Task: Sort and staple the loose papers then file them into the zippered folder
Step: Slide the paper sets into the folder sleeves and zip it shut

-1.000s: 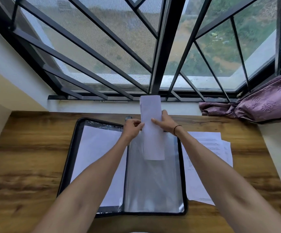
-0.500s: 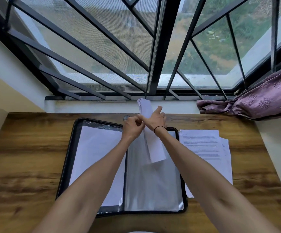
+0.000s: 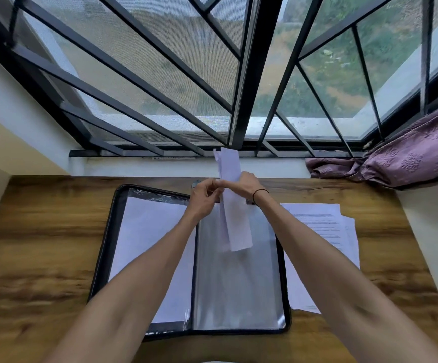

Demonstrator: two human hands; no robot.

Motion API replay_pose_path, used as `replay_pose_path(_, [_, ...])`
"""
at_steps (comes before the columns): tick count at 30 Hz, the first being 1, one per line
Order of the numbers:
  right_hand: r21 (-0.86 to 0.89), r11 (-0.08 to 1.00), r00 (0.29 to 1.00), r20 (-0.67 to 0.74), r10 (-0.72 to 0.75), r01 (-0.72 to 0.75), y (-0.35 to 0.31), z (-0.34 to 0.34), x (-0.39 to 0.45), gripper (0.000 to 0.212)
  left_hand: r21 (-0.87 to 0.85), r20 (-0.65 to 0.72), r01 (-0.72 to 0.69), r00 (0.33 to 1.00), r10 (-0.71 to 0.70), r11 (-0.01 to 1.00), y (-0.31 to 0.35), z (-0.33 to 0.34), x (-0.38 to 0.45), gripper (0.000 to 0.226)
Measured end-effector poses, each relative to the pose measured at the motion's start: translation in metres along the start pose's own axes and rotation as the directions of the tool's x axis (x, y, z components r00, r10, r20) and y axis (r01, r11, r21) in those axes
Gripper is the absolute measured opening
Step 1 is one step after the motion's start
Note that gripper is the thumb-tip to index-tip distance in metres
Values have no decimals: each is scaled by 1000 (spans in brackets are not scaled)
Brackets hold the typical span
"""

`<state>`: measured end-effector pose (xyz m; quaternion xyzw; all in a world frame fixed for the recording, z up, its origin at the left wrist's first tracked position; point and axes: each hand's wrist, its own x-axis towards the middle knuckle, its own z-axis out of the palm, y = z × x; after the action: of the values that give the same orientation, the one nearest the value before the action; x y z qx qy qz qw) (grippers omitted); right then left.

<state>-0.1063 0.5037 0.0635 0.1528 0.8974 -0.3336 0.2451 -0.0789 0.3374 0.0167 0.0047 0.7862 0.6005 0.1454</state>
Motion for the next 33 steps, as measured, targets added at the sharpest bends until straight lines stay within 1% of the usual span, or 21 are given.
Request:
replay_pose_path(1, [32, 999, 1000, 13, -7, 7, 0, 0, 0, 70, -5, 1, -2, 1000, 2, 1000, 1, 1, 0, 13])
replay_pose_path(4, [176, 984, 998, 64, -14, 2, -2, -1, -5, 67, 8, -8, -11, 1000, 12, 1000, 3, 0, -3, 14])
replay_pose_path(7, [194, 981, 997, 75, -15, 0, 3, -1, -4, 67, 8, -9, -8, 1000, 8, 1000, 0, -3, -5, 18])
replay_pose_path(8, [200, 980, 996, 84, -17, 0, 5, -1, -3, 71, 12, -5, 0, 1000, 0, 1000, -1, -3, -5, 21])
replay_pose_path(10, [251, 968, 994, 106, -22, -5, 11, 0, -1, 104, 33, 10, 18, 1000, -18, 999, -1, -5, -5, 23])
replay_pose_path(11, [277, 961, 993, 119, -21, -13, 13, 0, -2, 117, 39, 14, 20, 1000, -20, 999, -1, -5, -5, 23])
replay_pose_path(12, [307, 952, 992, 128, -24, -16, 14, 0, -4, 122, 37, 16, 18, 1000, -18, 999, 1, -5, -6, 24])
replay_pose_path(13, [335, 942, 991, 131, -26, -20, 15, 0, -6, 122, 29, 15, 19, 1000, -20, 999, 1, -6, -5, 25])
replay_pose_path(15, [364, 931, 991, 129, -28, -21, 16, -1, -6, 116, 30, 10, 30, 999, -30, 999, -1, -6, -4, 28])
replay_pose_path(19, [374, 924, 987, 163, 11, -72, 19, -3, -7, 83, 62, 19, 72, 997, -73, 995, -6, -8, -1, 20])
replay_pose_path(20, [376, 923, 986, 167, 17, -80, 20, -4, -9, 79, 83, 18, 74, 997, -76, 994, -5, -8, -1, 20])
replay_pose_path(22, [397, 914, 988, 154, 20, -80, 22, -4, -9, 78, 136, 13, 78, 997, -80, 988, -8, -8, 1, 25])
replay_pose_path(23, [410, 909, 991, 130, 18, -70, 22, -5, -10, 75, 161, 10, 75, 997, -77, 984, -10, -9, 2, 28])
replay_pose_path(25, [404, 914, 999, 36, 23, -36, 23, -6, -10, 63, 202, 0, 74, 997, -75, 977, -15, -11, 6, 37])
replay_pose_path(27, [383, 924, 998, -51, 26, -4, 27, -7, -9, 51, 217, -26, 80, 997, -77, 973, -14, -11, 6, 51])
replay_pose_path(29, [353, 935, 994, -106, 1, 37, 31, -6, -7, 48, 223, -80, 87, 994, -71, 971, -10, -11, 3, 62])
replay_pose_path(31, [331, 941, 986, -167, -10, 66, 32, -6, -6, 43, 238, -148, 85, 988, -50, 968, -8, -11, -2, 67])
replay_pose_path(33, [358, 932, 979, -201, 18, 56, 32, -8, -4, 34, 254, -209, 51, 978, 4, 966, -7, -11, -3, 69])
